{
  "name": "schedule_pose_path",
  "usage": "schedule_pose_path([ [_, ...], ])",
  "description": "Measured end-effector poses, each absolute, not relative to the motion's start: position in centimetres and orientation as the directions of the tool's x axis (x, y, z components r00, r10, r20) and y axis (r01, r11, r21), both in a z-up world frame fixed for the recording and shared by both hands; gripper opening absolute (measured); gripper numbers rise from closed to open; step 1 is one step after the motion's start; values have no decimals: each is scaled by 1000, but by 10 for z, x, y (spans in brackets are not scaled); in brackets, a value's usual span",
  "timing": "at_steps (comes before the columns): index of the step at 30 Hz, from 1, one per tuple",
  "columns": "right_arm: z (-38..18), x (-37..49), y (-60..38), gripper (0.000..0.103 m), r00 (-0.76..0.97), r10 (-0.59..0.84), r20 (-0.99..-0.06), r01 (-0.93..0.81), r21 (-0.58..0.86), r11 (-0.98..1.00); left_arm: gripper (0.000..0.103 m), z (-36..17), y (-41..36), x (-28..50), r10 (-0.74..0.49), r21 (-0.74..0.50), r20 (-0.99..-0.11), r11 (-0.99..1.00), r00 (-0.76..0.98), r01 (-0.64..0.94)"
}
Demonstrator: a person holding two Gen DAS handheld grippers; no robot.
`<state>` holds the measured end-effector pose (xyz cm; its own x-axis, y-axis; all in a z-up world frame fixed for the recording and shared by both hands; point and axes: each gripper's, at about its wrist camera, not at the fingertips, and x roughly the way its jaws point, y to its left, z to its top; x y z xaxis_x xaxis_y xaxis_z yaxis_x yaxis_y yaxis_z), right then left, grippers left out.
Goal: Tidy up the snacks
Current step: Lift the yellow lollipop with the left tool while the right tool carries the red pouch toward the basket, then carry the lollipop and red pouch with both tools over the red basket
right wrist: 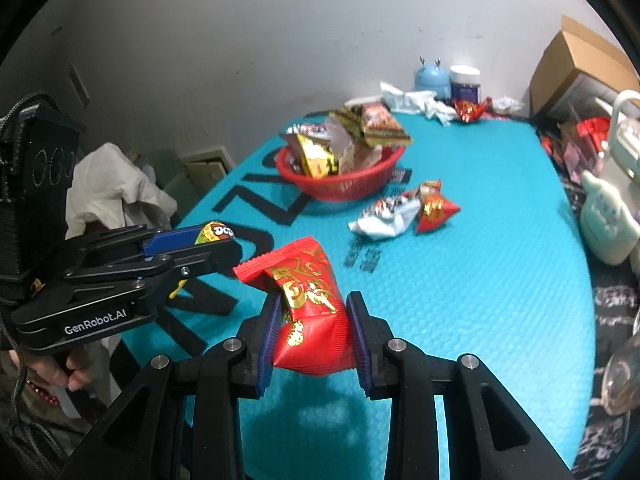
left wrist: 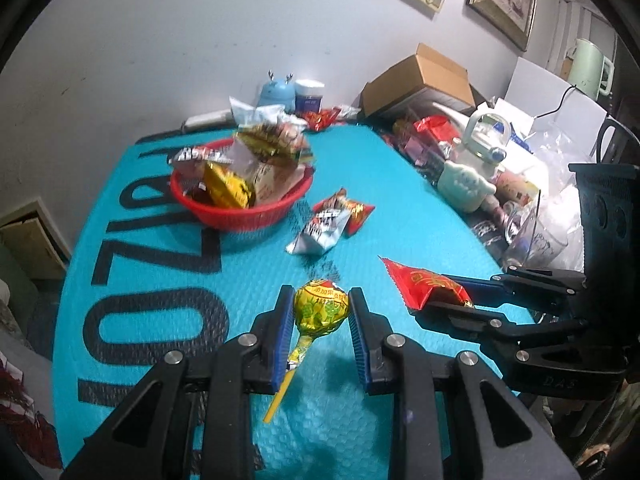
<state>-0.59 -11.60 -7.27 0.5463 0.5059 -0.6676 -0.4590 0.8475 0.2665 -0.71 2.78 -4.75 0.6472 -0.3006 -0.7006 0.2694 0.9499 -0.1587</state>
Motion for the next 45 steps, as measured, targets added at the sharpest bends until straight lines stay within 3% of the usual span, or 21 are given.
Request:
schedule_pose_path([
  [26, 4, 66, -97, 32, 648, 542, -536, -549, 165, 819, 26, 16, 45, 64, -242, -93, -594, 968, 767, 233],
  [45, -26, 142, -96, 32, 626, 529, -573, -512, 209, 833, 26, -34, 43, 151, -207, -78, -696, 974, 687, 214],
])
